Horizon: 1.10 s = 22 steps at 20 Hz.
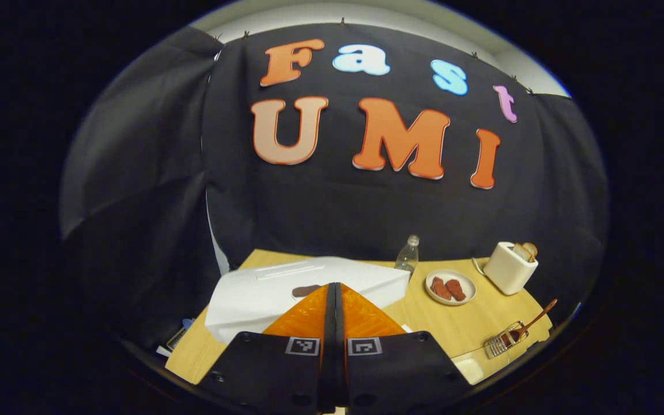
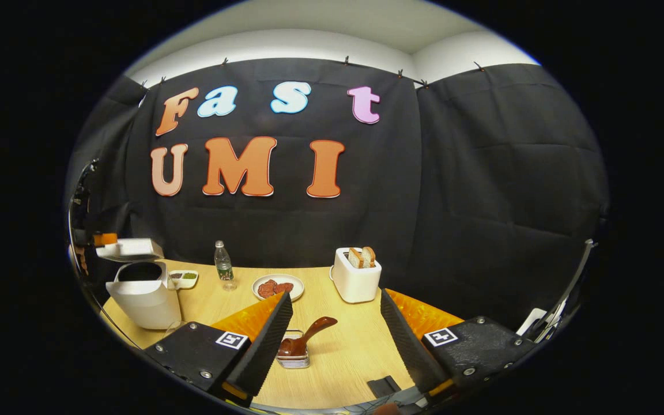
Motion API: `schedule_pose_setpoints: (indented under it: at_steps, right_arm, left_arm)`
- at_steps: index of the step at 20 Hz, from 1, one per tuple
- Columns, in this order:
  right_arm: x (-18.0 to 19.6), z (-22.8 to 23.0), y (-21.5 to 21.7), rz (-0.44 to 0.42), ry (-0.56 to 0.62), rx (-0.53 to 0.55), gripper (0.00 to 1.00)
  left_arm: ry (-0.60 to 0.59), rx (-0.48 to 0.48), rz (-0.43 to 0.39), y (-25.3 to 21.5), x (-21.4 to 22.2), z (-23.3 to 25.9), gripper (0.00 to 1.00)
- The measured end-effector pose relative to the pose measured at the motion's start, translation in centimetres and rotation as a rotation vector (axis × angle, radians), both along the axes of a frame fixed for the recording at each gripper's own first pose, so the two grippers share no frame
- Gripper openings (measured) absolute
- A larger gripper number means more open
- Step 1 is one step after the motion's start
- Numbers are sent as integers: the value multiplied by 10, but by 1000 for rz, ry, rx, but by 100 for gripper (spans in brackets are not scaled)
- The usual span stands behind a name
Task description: Close the left gripper, press the button to open the rice cooker; take a wooden spoon from the chopstick holder with the right hand, scoop a spoonful of rice and pour it into the rice cooker, then put the wooden spoon back into the chopstick holder.
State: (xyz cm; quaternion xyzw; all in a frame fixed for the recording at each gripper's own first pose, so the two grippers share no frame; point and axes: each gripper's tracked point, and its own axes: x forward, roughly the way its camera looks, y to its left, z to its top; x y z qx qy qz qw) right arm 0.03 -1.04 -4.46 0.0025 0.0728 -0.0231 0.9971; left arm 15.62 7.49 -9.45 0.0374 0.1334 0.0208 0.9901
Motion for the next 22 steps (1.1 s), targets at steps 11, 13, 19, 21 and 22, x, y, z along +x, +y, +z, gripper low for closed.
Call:
schedule_pose_setpoints:
  at_steps: [11, 13, 19, 21, 22]
  right_arm:
    - [9, -29, 7, 25, 11, 86, 95]
    - [17, -37, 8, 17, 3, 106, 95]
    - [47, -93, 16, 39, 100, 216, 95]
    - [59, -113, 20, 41, 143, 264, 95]
    - [66, -121, 20, 37, 151, 265, 96]
  left_arm:
    - [-138, 25, -21, -25, -68, 64, 4]
    - [-156, 30, -17, -22, -76, 74, 4]
    - [-211, 50, -18, -19, -91, 93, 19]
    - [-210, 27, -11, -17, -96, 92, 39]
    - [-209, 12, -5, -15, -99, 92, 39]
